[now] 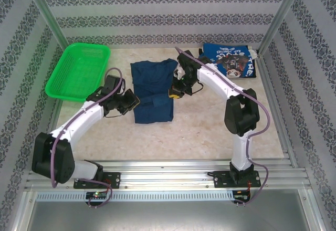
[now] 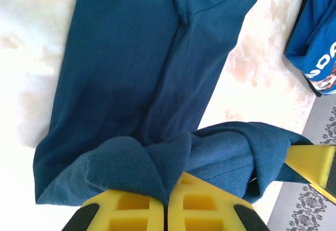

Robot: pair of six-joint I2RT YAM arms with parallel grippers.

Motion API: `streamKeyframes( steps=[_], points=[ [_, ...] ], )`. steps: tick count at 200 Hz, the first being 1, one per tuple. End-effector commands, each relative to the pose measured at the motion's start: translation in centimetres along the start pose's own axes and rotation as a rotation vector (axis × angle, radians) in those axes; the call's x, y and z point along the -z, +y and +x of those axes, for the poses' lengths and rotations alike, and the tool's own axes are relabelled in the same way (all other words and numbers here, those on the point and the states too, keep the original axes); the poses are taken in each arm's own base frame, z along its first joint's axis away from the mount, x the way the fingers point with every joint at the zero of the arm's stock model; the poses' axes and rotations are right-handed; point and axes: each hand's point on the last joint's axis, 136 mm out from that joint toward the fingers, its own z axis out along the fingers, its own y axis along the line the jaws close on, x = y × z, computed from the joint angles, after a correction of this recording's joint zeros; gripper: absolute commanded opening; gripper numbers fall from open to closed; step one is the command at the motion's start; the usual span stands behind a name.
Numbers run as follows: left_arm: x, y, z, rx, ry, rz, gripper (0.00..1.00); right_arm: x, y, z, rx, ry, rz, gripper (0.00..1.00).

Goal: Fold and stack the t-shirts

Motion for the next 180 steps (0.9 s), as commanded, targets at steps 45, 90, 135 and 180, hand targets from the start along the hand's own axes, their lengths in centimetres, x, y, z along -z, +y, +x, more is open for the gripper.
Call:
streamKeyframes(
  steps=[45,90,135,180],
  points=[
    [-2.6,-2.0,-5.2,-0.057,-0.01,0.057,0.03,-0.7,-3.0,-4.8,-0.036,-0.029,0.109,0.0],
    [-5.1,-1.1,-7.5,-0.052,0.007,0.046,0.03,-2.2,-4.1,-7.2,-0.058,-0.035,0.13,0.0],
    [-8.4,-0.7,-10.3,-0.028,0.015,0.071,0.21,-4.2,-5.2,-10.3,-0.108,-0.053,0.089,0.16],
    [-8.2,-6.4,-15.3,-0.001,-0.06,0.272,0.6,-0.8,-1.5,-15.9,-0.145,-0.215,-0.188,0.47]
  ],
)
